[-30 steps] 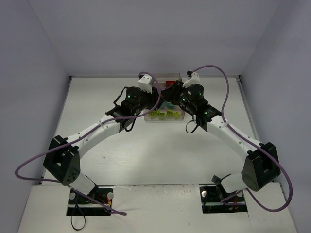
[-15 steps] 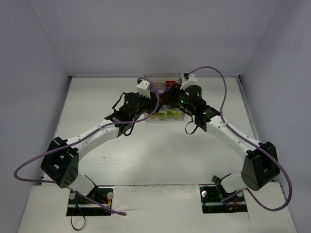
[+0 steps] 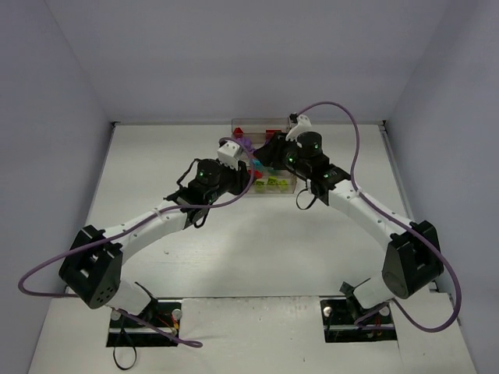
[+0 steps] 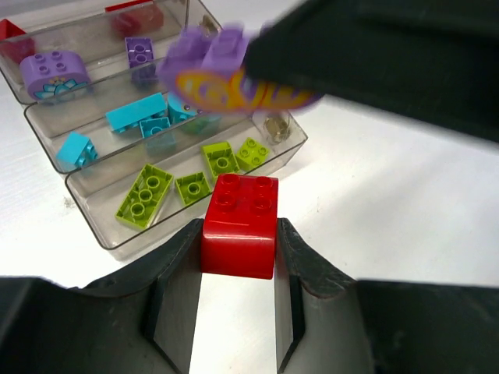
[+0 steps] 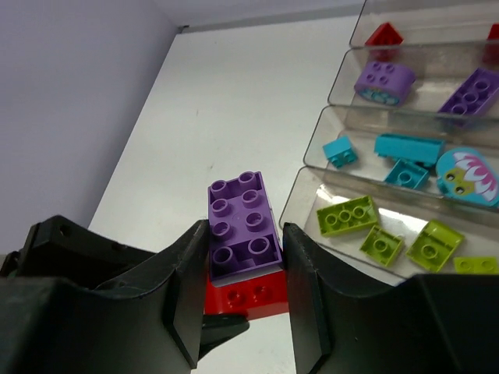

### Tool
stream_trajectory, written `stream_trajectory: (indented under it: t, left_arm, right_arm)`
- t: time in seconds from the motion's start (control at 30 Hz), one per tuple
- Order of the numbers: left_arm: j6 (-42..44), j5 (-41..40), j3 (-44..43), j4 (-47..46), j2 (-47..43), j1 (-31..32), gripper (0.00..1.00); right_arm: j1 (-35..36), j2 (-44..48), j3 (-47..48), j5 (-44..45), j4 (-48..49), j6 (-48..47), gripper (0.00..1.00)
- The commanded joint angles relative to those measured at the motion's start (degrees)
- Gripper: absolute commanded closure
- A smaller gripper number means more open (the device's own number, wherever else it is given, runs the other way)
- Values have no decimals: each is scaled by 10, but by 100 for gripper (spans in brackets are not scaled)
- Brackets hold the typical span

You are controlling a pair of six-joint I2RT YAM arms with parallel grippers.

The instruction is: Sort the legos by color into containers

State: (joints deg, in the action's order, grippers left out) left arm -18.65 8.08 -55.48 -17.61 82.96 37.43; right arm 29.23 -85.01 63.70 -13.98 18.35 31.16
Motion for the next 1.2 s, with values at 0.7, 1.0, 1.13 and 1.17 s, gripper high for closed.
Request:
stream_trajectory:
  t: [0.7, 1.0, 1.13, 1.17]
  left_arm:
    - [-32, 13, -4, 126, -109, -58, 91]
    - [-31, 2, 5, 173, -155, -61, 91]
    - [-31, 3, 14, 175, -172, -61, 91]
    - [-31, 1, 15, 175, -174, -62, 91]
  right_arm:
    - [-160, -269, 268, -236, -24, -381, 100]
    - [-167, -373, 341, -224, -29, -406, 100]
    - [-167, -401, 361, -213, -26, -409, 100]
    - [-167, -408, 365, -210, -25, -410, 100]
